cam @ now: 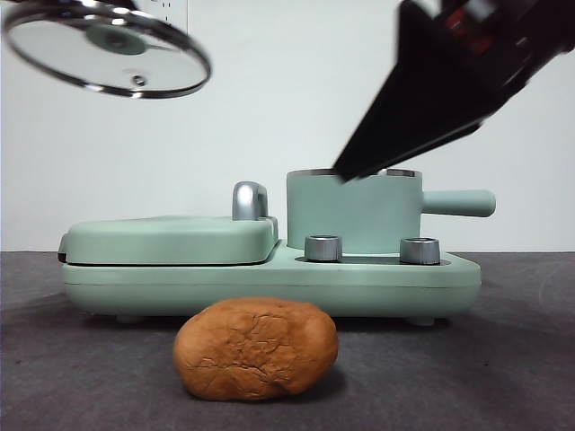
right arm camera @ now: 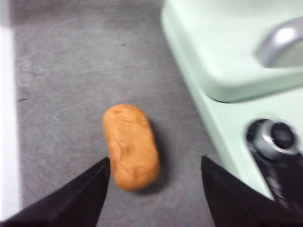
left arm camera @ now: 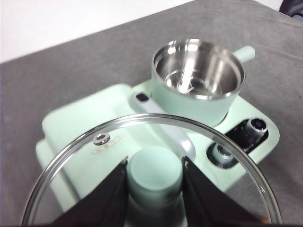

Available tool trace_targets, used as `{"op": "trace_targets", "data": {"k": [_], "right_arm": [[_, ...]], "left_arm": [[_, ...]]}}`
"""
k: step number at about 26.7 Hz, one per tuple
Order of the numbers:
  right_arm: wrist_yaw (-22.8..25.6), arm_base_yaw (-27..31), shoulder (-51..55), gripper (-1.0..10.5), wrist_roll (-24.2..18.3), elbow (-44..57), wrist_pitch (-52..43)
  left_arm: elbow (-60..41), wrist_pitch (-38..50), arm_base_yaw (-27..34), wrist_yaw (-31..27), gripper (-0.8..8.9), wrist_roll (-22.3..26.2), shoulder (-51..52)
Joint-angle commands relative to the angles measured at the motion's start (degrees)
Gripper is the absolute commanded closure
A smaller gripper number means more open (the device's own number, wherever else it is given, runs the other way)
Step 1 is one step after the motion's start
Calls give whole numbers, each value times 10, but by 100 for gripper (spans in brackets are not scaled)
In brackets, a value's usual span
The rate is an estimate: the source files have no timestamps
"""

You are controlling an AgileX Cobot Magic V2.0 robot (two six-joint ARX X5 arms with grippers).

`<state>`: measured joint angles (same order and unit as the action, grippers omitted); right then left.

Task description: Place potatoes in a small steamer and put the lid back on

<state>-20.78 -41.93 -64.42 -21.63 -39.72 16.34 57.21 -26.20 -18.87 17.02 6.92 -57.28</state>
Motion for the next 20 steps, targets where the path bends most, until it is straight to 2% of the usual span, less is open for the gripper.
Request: {"op": "trace_targets", "data": {"k": [1,15,20], "right_arm": [[0,-22,-45,604,3,-9,-24],[-6,-50,-183,584,7,-17,-75],[-2,-52,-219,595,32,-17,-76]], "left_arm": [[-17,13,8,3,801,-21,35],[-25,-12,33,3,801,-22,73],[-25,-12,33,3,801,-19,73]]}}
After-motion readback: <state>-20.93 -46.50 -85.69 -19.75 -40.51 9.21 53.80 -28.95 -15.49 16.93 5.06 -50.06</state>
